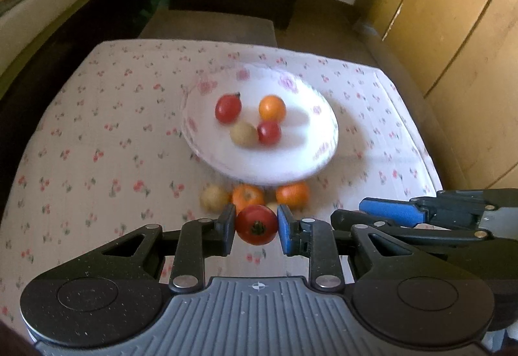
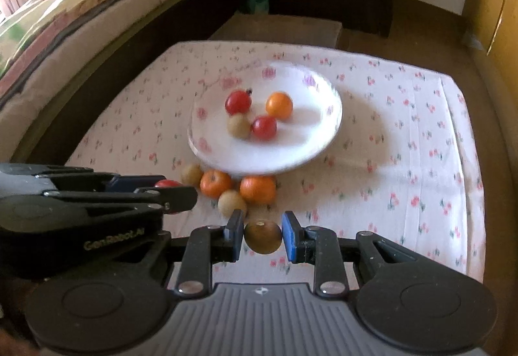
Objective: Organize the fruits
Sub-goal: 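Carry the red tomato in left gripper over the bowl while right gripper carries the brown fruit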
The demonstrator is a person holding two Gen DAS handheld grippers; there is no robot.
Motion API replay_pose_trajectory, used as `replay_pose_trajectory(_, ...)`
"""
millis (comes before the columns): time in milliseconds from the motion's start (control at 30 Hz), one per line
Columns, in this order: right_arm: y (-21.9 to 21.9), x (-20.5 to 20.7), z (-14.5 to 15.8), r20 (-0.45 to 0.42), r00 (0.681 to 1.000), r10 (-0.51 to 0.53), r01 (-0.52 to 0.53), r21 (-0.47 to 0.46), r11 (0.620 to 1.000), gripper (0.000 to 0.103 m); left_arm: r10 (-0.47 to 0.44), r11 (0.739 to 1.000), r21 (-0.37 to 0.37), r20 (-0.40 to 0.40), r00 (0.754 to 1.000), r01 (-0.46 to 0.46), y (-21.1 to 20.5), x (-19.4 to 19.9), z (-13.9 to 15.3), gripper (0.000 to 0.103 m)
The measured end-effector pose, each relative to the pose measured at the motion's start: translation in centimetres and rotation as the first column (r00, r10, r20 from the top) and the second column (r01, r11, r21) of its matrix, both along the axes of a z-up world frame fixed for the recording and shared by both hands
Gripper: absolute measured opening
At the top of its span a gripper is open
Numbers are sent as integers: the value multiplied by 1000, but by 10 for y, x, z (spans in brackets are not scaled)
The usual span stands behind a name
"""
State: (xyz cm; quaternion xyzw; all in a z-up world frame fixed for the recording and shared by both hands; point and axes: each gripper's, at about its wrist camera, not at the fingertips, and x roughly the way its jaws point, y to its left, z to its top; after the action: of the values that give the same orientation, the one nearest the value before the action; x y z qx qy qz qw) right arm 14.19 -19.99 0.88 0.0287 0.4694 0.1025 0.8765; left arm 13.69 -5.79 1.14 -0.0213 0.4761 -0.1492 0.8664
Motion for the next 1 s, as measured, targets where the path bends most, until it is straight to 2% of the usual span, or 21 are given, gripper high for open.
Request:
replay_pose_trajectory(400, -8, 65, -16, -15, 1000, -10, 10, -4, 1000, 28, 46, 999, 8, -30, 998, -46, -7, 58, -17, 33)
replay_pose_trajectory(1000, -3, 81, -23, 4, 1000, -18, 18, -9, 1000, 29, 96, 995, 10, -41, 994, -96, -1, 74, -23, 34)
